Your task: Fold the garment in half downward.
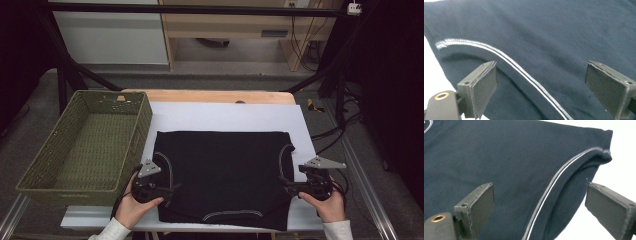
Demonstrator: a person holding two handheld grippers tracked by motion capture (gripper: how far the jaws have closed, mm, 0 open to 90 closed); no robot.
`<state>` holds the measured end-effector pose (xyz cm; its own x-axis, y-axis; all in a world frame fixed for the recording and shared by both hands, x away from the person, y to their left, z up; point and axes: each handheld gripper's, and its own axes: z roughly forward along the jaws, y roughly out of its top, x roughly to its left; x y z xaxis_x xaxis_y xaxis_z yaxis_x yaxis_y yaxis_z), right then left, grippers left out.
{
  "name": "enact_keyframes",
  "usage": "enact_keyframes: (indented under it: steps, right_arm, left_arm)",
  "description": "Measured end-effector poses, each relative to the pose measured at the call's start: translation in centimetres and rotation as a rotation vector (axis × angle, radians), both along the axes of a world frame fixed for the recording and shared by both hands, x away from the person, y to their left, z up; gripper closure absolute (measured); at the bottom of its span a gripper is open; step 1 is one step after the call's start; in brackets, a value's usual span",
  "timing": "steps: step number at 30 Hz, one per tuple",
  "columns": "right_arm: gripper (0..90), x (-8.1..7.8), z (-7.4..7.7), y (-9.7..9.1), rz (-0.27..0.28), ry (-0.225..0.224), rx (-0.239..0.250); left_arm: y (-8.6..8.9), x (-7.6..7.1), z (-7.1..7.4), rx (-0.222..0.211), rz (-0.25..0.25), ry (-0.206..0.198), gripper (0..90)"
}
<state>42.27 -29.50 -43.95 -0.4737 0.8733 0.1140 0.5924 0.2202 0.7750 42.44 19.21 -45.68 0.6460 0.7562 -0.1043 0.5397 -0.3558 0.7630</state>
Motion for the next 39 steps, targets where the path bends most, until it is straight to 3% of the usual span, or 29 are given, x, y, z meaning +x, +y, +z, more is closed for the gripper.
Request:
enact_keyframes:
  steps: [6,10,12,15,24,28,36,39]
  right_arm:
    - [9.8,-1.5,-1.2,0.7,0.05,0.033,-0.002]
    - [15.6,-2.1,-1.7,1.0,0.076,0.062,-0.047]
    - [19.2,-2.2,-1.7,1.1,0.077,0.071,-0.051]
    - [23.8,-2.3,-1.8,1.0,0.069,0.098,-0.064]
    - [33.1,-2.5,-2.3,0.5,0.06,0.136,-0.075]
    - [39.1,-2.4,-2.6,0.4,0.05,0.162,-0.073]
    - [59.0,-2.4,-2.5,0.3,0.028,0.163,-0.101]
    - [64.8,-2.4,-2.1,0.3,0.032,0.157,-0.107]
  left_arm:
    - [0.5,-1.9,-0.3,0.031,0.001,-0.002,17.2]
    - [1.0,-2.9,-0.6,0.038,0.007,0.04,30.9]
    - [1.1,-3.3,-0.6,0.021,0.009,0.068,36.7]
    - [1.0,-3.9,-0.6,0.03,0.009,0.087,45.6]
    - [0.2,-4.3,-0.9,0.064,0.017,0.15,57.7]
    - [0.0,-4.4,-1.0,0.047,0.022,0.185,66.4]
    - [0.0,-4.4,-0.9,0.041,0.002,0.2,78.9]
    - [0.0,-4.4,-0.5,0.06,-0.001,0.182,80.4]
